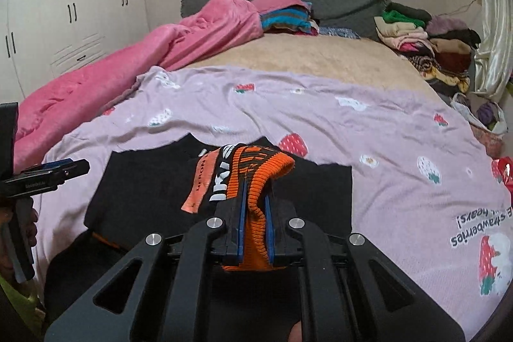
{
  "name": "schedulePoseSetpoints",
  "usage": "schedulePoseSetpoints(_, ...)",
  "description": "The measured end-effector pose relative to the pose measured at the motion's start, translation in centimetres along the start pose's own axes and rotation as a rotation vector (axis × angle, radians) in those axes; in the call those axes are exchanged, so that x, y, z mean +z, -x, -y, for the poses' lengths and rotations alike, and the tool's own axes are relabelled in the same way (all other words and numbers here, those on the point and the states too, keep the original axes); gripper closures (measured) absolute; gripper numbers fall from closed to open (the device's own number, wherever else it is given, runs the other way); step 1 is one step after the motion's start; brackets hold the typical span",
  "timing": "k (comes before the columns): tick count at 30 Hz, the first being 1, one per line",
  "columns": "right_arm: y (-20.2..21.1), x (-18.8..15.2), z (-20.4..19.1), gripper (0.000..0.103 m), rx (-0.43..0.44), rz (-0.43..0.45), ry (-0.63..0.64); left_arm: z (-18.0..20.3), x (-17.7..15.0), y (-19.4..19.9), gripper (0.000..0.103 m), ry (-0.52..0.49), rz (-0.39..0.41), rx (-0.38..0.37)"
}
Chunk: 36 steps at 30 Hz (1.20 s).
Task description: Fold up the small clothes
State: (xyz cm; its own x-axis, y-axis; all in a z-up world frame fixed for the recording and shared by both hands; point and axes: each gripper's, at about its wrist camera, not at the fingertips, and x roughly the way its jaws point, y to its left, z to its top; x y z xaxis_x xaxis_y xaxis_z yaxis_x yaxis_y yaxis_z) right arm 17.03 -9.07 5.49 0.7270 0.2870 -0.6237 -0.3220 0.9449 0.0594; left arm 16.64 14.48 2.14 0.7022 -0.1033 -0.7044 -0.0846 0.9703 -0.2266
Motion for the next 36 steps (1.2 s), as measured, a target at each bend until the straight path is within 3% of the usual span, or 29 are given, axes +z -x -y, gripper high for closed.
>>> schedulePoseSetpoints(11, -1.8, -1.8, 0.9, 0.094, -0.052, -0.052, -0.008, 3.0, -1.8, -2.8, 0.027, -0.09, -0.072, -0.013)
schedulePoseSetpoints(20, -2.2, -2.4, 1.4, 0.091, -0.079, -0.066, -0.018, 3.7, -2.2, -3.1, 0.027, -0.116, -0.086, -0.019)
schedulePoseSetpoints(27, -1.8, -2.7, 2.4, 0.074, -0.116, -0.054, -0.061, 3.8, -2.8, -3.8, 0.027, -0.114, -0.111, -0.019)
schedulePoseSetpoints(32, -2.3, -3.1, 1.5, 0.072, -0.073, -0.078, -0.046, 3.8, -3.0, -4.0, 0.044, -0.115, -0.125, -0.03)
schedulePoseSetpoints(36, -2.9, -3.4, -0.2, 0.071, -0.029, -0.101, -0.01, 3.3, -3.5, -4.8, 0.062, -0.106, -0.18, -0.047)
